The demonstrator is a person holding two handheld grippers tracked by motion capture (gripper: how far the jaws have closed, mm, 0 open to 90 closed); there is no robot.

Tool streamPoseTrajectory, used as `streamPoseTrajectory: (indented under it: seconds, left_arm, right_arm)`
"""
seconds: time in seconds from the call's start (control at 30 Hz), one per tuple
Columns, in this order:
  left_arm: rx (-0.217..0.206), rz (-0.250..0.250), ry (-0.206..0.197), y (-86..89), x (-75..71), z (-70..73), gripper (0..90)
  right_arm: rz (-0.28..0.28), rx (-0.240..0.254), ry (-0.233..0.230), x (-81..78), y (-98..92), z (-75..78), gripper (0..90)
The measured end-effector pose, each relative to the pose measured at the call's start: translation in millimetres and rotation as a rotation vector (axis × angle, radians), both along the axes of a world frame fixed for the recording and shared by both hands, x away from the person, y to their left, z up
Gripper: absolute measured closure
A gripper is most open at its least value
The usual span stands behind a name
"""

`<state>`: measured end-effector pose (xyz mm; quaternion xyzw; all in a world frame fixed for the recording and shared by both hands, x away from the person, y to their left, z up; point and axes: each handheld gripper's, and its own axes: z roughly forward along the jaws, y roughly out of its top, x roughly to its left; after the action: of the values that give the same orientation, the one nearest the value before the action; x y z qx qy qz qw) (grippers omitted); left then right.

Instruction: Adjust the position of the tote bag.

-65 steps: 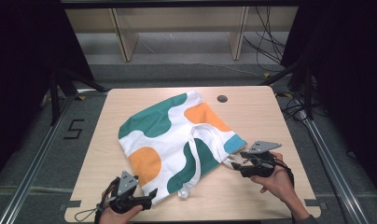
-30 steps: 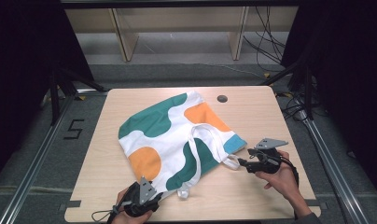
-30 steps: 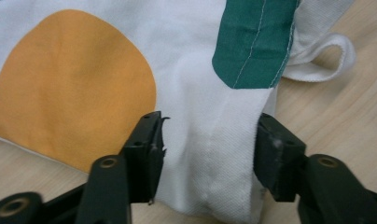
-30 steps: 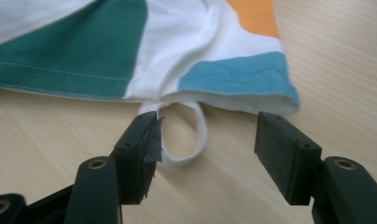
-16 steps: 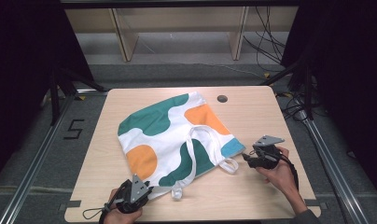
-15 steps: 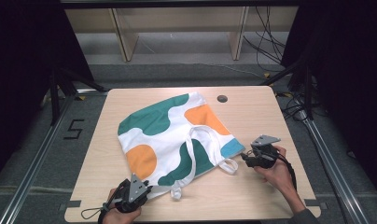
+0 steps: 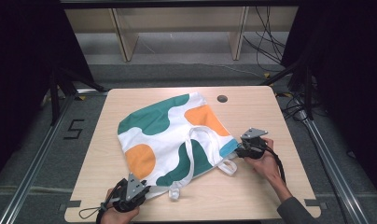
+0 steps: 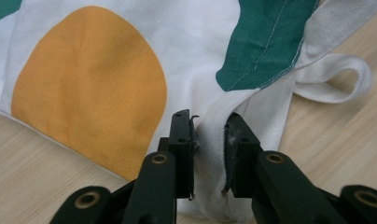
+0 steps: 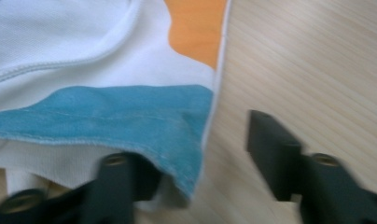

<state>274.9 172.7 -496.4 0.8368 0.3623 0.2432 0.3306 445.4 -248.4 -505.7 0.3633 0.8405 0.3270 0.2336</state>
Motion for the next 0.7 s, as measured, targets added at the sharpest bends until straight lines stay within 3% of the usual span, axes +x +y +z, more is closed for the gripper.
streamPoseTrajectory:
  seconds: [0.03,0.07,0.1,0.2,0.27,0.37,0.4,0.5,0.57,0.6,0.7]
  left_arm:
    - [0.0,0.0,0.0,0.0,0.0,0.0,73.0]
    - [0.023,0.002,0.015,0.3,-0.7,2.0,73.0]
    - [0.022,0.002,0.012,0.1,-0.9,1.9,72.6]
    - [0.005,0.007,-0.005,0.8,-0.3,0.0,71.8]
    - [0.024,0.013,0.002,2.0,0.0,1.1,71.7]
    - [0.034,0.037,-0.002,5.6,4.9,0.7,71.7]
    - [0.034,0.037,-0.002,5.6,4.9,0.7,71.7]
    - [0.062,0.014,-0.005,7.8,11.2,-0.3,71.5]
    - [0.04,0.028,0.0,6.4,12.1,-2.2,70.6]
    - [0.056,0.022,0.003,6.9,13.4,-1.9,69.5]
    - [0.076,0.028,0.015,8.4,18.3,-4.1,64.9]
  right_arm:
    - [0.0,0.0,0.0,0.0,0.0,0.0,66.5]
    - [0.003,0.011,0.024,-1.2,2.7,-0.9,74.0]
    - [0.052,-0.036,0.003,-1.9,5.2,0.6,81.9]
    - [0.041,-0.044,-0.005,-10.8,5.9,10.1,83.9]
    - [0.04,-0.039,-0.008,-14.3,4.9,13.9,84.0]
    - [0.062,-0.035,0.003,-42.2,-1.9,24.4,84.1]
    - [0.062,-0.035,0.003,-42.2,-1.9,24.4,84.1]
    - [0.078,-0.039,-0.001,-76.0,-11.3,26.4,83.9]
    - [0.078,-0.046,0.001,-84.6,-13.0,27.2,83.9]
    - [0.078,-0.047,0.017,-101.3,-15.3,28.8,83.7]
    - [0.087,-0.056,0.02,-114.5,-17.1,26.5,83.4]
